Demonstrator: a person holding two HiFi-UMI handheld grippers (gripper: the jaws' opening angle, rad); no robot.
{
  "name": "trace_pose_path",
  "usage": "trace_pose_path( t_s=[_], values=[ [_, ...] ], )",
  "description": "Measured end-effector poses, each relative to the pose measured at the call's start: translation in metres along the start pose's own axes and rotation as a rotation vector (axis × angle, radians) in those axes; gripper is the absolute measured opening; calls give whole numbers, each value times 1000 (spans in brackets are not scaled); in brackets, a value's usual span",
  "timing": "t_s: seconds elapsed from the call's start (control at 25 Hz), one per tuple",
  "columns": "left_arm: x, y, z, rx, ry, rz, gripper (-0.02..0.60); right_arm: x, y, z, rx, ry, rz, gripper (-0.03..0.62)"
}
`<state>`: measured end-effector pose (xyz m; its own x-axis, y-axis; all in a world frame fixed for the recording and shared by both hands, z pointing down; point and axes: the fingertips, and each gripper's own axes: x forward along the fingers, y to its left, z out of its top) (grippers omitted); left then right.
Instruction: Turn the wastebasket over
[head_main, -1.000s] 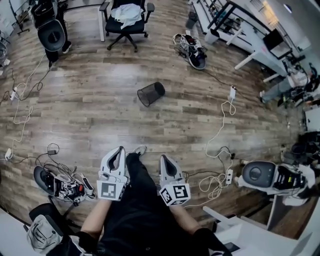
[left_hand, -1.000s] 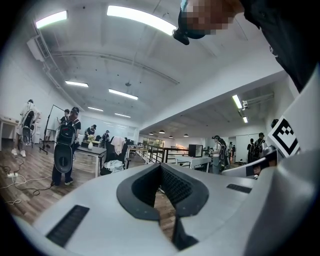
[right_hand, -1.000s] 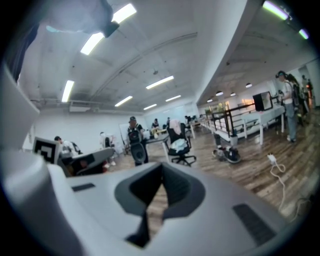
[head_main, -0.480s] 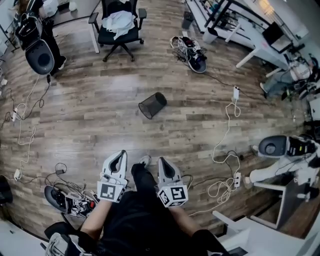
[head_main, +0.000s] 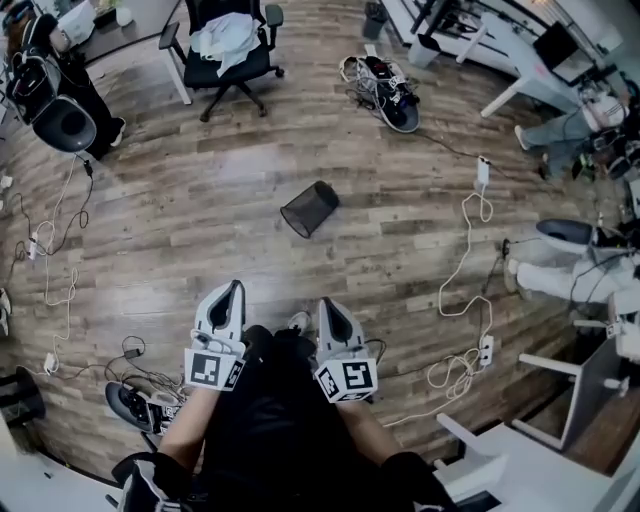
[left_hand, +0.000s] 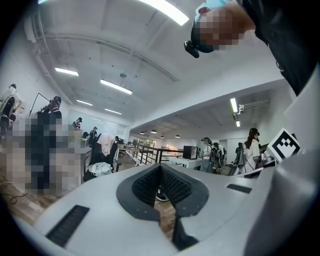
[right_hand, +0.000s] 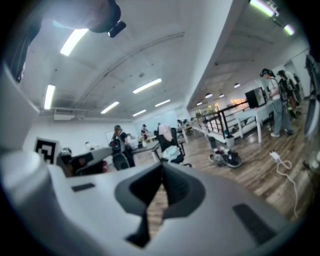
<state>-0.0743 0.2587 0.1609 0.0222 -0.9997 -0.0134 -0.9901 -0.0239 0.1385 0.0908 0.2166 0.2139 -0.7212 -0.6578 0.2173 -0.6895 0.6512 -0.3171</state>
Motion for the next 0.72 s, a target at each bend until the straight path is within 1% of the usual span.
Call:
trace_pose_path(
  t_s=[0.2,0.36,0.44,0.64,0.72],
  values=[
    [36,-1,3,46,13,-53,32,18,-16,6,-11,-5,-34,32],
    [74,11,6,8,-7,-104,32,42,-29,7,-6,4,-89,32],
    [93,20,4,-3,-3,-136,32,56,-34,8,-3,7,-117,32],
    [146,43,-5,6,16,-248,32,96,-47,13,19,-15,-199,32],
    [168,57,-8,0,33,-278,32,116,-51,13,37,-7,-229,32]
  ],
)
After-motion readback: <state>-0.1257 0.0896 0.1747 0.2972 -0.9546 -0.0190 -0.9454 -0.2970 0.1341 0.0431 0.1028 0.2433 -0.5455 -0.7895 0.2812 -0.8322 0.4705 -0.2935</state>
